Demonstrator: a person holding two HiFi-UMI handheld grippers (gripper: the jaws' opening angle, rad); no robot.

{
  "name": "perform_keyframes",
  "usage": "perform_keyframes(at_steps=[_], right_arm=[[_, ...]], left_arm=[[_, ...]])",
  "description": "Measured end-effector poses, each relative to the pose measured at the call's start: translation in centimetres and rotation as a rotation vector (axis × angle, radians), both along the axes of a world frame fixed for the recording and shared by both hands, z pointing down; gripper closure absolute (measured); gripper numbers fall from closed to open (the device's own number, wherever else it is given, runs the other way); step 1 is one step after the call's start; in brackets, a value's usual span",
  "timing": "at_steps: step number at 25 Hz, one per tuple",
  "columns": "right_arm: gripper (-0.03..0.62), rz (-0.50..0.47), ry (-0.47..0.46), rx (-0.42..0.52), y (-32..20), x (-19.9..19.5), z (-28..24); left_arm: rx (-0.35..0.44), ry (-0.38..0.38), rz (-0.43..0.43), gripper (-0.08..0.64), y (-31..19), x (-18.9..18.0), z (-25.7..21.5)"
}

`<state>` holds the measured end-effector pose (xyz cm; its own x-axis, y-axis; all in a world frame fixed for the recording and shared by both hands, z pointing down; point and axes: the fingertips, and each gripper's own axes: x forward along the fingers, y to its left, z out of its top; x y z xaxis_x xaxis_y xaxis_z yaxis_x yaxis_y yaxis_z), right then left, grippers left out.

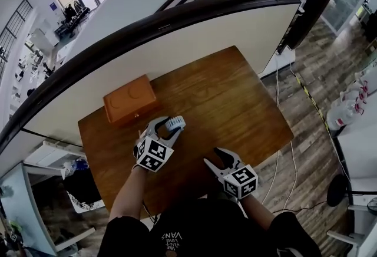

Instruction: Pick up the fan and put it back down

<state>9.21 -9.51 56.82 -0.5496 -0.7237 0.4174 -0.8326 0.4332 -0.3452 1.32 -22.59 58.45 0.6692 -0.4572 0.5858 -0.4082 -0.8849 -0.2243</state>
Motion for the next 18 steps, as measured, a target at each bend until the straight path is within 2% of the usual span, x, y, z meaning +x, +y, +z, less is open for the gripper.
perform_keyframes(at_steps=[10, 18], right_arm=[[0.402, -0.12, -0.01, -0.06, -4.8, 6.8, 1.4], [0.402, -0.16, -0.01, -0.091, -9.0, 11.2, 3.0]], left_arm=[[0.024, 0.041, -0.116, 0.365, -7.7, 7.1, -0.9], [0.036, 0.084, -0.219, 0.37, -15.0, 9.3, -0.5]])
